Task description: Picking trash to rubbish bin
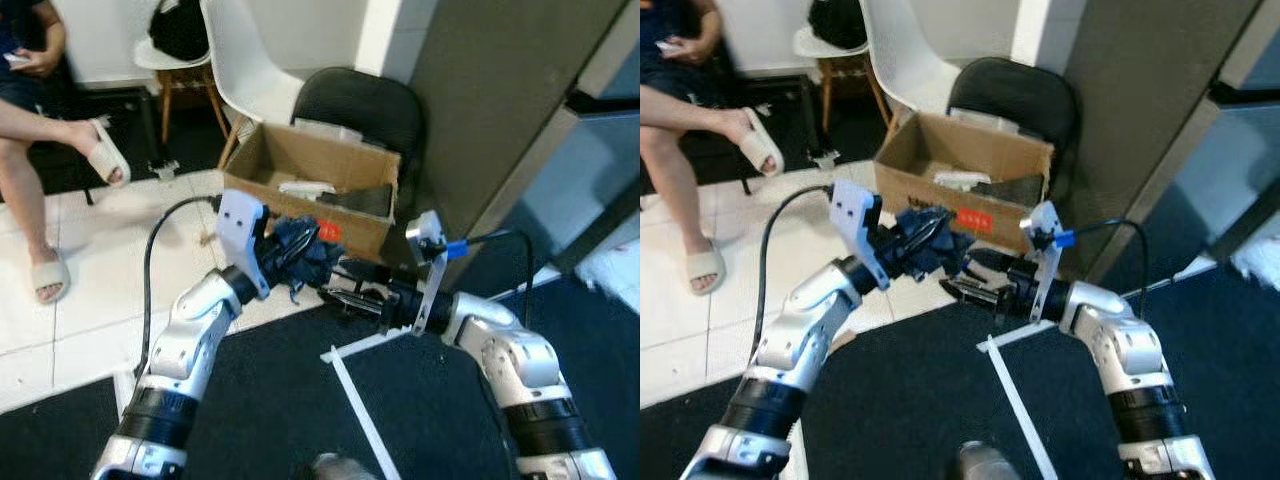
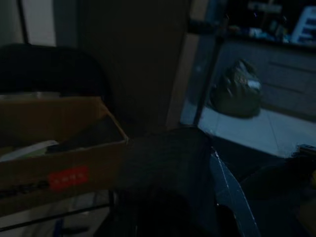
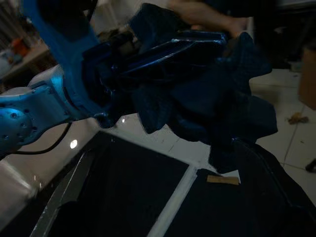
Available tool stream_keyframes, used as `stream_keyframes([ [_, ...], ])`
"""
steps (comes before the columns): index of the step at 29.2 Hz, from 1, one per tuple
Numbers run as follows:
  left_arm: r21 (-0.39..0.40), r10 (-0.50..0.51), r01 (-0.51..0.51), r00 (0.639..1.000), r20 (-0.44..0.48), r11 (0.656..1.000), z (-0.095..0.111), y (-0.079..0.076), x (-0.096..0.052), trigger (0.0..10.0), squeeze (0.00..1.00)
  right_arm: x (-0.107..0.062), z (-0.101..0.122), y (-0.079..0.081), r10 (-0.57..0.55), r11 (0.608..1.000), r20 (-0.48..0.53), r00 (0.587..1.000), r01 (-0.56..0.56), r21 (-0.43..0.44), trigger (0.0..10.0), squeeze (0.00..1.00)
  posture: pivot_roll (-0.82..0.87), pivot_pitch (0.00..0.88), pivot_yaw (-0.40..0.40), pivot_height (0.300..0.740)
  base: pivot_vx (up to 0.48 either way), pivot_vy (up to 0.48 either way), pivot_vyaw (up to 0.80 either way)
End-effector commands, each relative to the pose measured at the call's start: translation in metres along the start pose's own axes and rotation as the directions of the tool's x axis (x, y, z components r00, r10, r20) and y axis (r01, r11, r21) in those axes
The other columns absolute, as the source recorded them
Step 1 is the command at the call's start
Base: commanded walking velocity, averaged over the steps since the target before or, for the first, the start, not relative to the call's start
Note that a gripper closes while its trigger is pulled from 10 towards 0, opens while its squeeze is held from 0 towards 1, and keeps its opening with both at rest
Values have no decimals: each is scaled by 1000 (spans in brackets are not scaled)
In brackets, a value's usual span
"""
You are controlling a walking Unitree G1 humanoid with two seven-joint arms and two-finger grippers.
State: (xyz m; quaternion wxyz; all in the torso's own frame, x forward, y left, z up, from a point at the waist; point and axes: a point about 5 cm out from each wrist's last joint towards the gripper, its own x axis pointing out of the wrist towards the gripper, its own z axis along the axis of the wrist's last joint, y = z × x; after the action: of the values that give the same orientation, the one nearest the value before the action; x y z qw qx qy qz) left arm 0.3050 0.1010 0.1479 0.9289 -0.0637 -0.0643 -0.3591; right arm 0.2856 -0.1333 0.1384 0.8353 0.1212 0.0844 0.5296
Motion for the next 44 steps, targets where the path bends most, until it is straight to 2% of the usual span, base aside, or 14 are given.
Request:
stream_keyframes([
  [1, -5, -17, 17, 1000, -1, 1000, -2, -4, 2, 10000, 0, -3, 0, -2, -7, 1000, -11, 1000, 7, -5, 10000, 0, -47, 0, -48, 740, 0, 0, -769],
  [14, -11, -11, 11, 1000, 8, 1000, -2, -3, 1, 10000, 0, -3, 0, -1, -6, 1000, -4, 1000, 6, -17, 10000, 0, -44, 0, -49, 740, 0, 0, -769],
  [34, -28, 9, -9, 1000, 23, 1000, -2, 0, 2, 10000, 0, -2, 1, -2, -10, 999, 21, 1000, 11, -34, 10000, 0, -35, 0, -56, 740, 0, 0, 0],
  [44, -25, 8, -8, 1000, 25, 1000, -2, 0, 2, 10000, 0, -3, 1, -2, -10, 999, 23, 1000, 11, -33, 10000, 0, -37, 0, -54, 740, 381, 0, 0],
])
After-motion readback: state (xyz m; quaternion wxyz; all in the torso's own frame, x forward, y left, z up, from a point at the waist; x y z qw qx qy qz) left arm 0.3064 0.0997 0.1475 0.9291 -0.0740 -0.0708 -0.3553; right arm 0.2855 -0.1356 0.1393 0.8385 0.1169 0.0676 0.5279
